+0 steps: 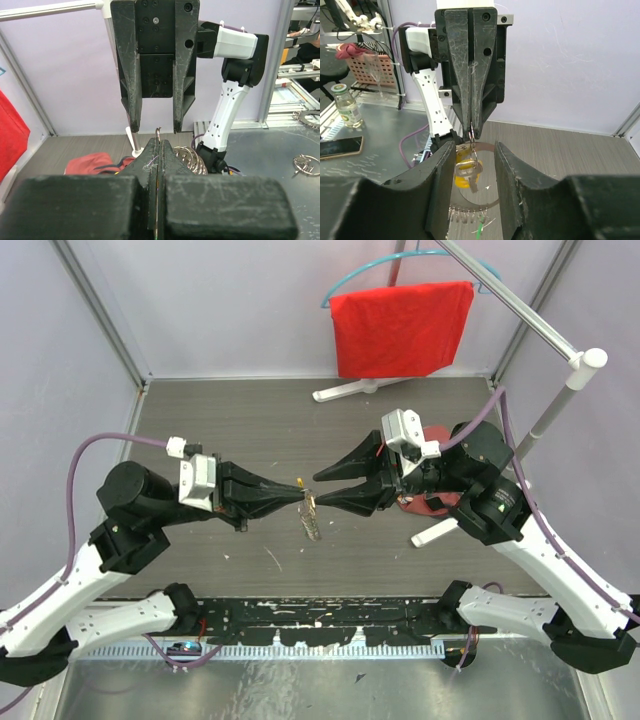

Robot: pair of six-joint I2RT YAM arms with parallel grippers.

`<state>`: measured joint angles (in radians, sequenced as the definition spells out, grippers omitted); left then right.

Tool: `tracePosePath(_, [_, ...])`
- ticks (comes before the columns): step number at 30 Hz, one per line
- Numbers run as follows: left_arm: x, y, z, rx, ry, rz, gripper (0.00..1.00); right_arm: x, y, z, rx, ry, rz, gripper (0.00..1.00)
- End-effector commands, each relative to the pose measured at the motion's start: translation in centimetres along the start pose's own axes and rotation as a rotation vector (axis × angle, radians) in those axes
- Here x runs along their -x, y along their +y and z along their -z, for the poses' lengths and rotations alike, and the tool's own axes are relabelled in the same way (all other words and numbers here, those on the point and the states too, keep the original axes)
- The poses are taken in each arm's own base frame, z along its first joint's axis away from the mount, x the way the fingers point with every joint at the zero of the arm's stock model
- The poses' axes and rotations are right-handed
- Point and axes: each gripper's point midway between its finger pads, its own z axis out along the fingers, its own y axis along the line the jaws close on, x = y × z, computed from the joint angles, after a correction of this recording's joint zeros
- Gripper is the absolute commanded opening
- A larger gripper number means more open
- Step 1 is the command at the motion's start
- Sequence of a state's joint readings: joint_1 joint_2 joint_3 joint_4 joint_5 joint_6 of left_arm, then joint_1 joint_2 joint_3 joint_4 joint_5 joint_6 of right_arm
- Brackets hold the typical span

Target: Put the keys on the keyring

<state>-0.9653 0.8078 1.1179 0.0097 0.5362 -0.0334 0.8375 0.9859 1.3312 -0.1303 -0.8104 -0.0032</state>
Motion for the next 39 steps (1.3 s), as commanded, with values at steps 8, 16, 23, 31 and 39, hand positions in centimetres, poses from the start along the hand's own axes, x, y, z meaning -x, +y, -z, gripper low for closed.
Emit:
tracePosePath(8, [1.4,-0.6,-0.4,-0.037,-0.054,-0.014,0.0,1.6,0.6,0.0,0.031,-0.054,0.024,0.34])
tracePosePath(16, [1.6,-0.5,-0.4,-0.037,-0.06,-0.019,0.0,1.1,0.5,-0.4,0.046,-0.045,0.012,0.33])
tracePosePath(23, [1.7,-0.6,-0.4,-0.037,-0.063,-0.019,0.0,0.8,0.4,-0.6,0.051,-0.042,0.001,0.29])
tracePosePath(31, [2.0,-0.7,-0.4,-0.043,-0.074,-0.018,0.0,0.7,0.4,-0.7,0.055,-0.041,-0.003,0.21])
tracePosePath(39, [1.7,-0.4,-0.6,-0.035,-0.068,-0.011,0.0,1.0,0.6,-0.6,0.061,-0.051,0.0,0.01])
